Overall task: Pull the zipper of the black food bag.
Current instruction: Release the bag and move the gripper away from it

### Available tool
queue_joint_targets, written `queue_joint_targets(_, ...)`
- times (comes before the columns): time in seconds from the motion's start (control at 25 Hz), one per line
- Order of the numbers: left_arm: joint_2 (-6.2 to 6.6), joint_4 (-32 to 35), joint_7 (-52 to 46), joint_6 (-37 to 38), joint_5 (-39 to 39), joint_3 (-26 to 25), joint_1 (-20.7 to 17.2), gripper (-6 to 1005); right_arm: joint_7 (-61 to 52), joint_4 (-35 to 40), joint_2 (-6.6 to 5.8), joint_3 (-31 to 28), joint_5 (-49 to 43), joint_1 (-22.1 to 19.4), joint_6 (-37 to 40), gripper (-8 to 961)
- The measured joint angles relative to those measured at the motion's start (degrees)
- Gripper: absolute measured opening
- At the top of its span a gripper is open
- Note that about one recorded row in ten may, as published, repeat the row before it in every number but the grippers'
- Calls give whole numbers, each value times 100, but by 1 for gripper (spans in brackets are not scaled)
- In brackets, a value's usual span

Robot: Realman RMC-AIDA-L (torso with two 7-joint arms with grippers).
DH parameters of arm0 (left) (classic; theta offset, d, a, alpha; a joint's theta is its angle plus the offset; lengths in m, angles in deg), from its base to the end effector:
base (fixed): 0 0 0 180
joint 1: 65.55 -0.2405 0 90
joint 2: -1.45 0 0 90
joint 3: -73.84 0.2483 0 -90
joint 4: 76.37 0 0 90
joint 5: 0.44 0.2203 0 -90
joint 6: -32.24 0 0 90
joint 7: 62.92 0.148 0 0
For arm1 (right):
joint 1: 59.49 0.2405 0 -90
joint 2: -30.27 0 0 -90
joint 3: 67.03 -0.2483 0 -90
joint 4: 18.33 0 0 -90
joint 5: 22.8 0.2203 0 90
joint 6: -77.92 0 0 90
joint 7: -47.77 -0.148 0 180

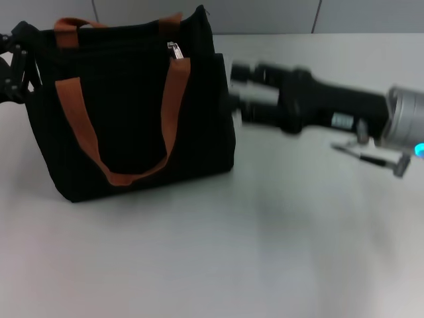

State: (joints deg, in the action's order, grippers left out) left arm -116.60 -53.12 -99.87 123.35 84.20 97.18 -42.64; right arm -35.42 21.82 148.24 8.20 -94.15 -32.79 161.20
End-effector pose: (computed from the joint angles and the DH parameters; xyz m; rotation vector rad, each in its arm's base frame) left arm -0.3059 0.3185 0.0607 -1.9379 -0.1536 -0.9464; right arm 0.1810 0.3355 -0.0233 -2.7030 0.6044 1.1992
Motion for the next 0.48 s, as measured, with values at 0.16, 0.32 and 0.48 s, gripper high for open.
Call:
queue_joint_targets(0.16, -16, -5, -188, -13, -1, 0, -50, 40, 954, -507, -69, -11, -748, -11, 527, 703)
queue_joint_targets(0.32, -14, -5, -400, -147, 3, 12, -42, 44, 1325, -682, -72, -13, -1051, -18, 621, 826)
queue_joint_targets(0.48, -1, 45, -813, -201, 156, 80, -64, 47, 1552, -771, -39, -16, -1281, -15, 459, 826)
